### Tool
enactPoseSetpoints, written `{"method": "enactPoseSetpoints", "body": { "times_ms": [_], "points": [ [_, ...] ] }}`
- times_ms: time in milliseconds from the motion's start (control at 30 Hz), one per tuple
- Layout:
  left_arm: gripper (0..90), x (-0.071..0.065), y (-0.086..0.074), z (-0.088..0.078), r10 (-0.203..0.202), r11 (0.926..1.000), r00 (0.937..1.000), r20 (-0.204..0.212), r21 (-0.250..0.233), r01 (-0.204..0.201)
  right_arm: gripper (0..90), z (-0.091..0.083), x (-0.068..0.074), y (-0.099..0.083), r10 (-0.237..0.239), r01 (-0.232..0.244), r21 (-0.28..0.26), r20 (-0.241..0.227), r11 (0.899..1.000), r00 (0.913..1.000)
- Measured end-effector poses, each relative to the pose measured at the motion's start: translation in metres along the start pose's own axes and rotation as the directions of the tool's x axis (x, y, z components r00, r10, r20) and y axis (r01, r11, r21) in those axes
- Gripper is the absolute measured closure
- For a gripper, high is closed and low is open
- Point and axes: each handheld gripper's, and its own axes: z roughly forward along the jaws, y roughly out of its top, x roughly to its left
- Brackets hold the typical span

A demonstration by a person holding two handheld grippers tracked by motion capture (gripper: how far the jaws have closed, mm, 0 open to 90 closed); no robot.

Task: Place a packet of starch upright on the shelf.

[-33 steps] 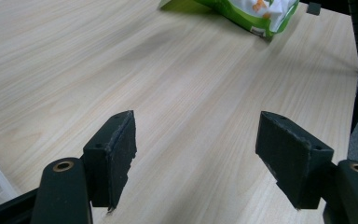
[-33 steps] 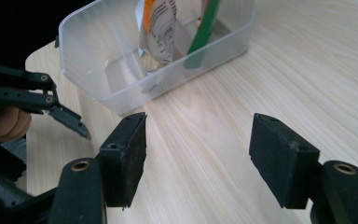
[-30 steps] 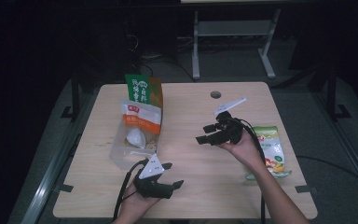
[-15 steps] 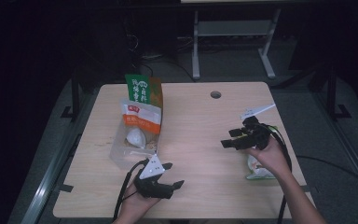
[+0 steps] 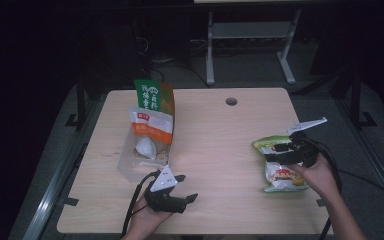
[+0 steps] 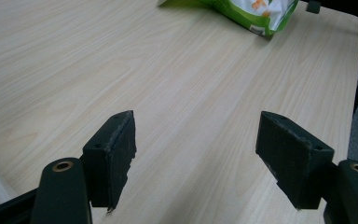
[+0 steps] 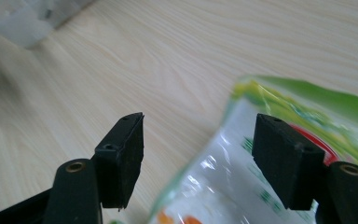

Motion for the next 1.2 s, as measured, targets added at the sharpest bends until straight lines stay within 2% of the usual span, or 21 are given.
{"method": "enactPoseSetpoints", "body": {
  "times_ms": [233, 600, 867, 967, 1200],
  "points": [
    [28.2, 0.000, 0.000, 0.001, -0.004, 1.0000, 1.0000, 0.005, 0.001, 0.004, 33.3, -0.011, -0.017, -0.024, 0.046, -0.047, 0.021, 0.062, 0.999, 0.9970],
    [28.2, -0.002, 0.000, 0.005, -0.003, 1.0000, 0.9999, 0.010, -0.001, 0.003, 32.3, -0.024, -0.035, -0.054, 0.100, -0.104, 0.023, 0.116, 0.994, 0.9881],
    [28.1, -0.002, 0.000, 0.006, -0.003, 1.0000, 0.9999, 0.012, 0.002, 0.003, 29.6, -0.025, -0.042, -0.069, 0.130, -0.135, 0.030, 0.129, 0.990, 0.9831],
    [28.1, -0.002, 0.000, 0.006, -0.002, 1.0000, 0.9999, 0.013, 0.001, 0.002, 28.2, -0.025, -0.047, -0.075, 0.179, -0.182, 0.013, 0.101, 0.983, 0.9786],
    [28.1, -0.002, 0.000, 0.006, -0.001, 1.0000, 0.9999, 0.013, 0.000, 0.001, 28.8, -0.024, -0.052, -0.083, 0.236, -0.236, -0.011, 0.058, 0.972, 0.9701]
  ]
}}
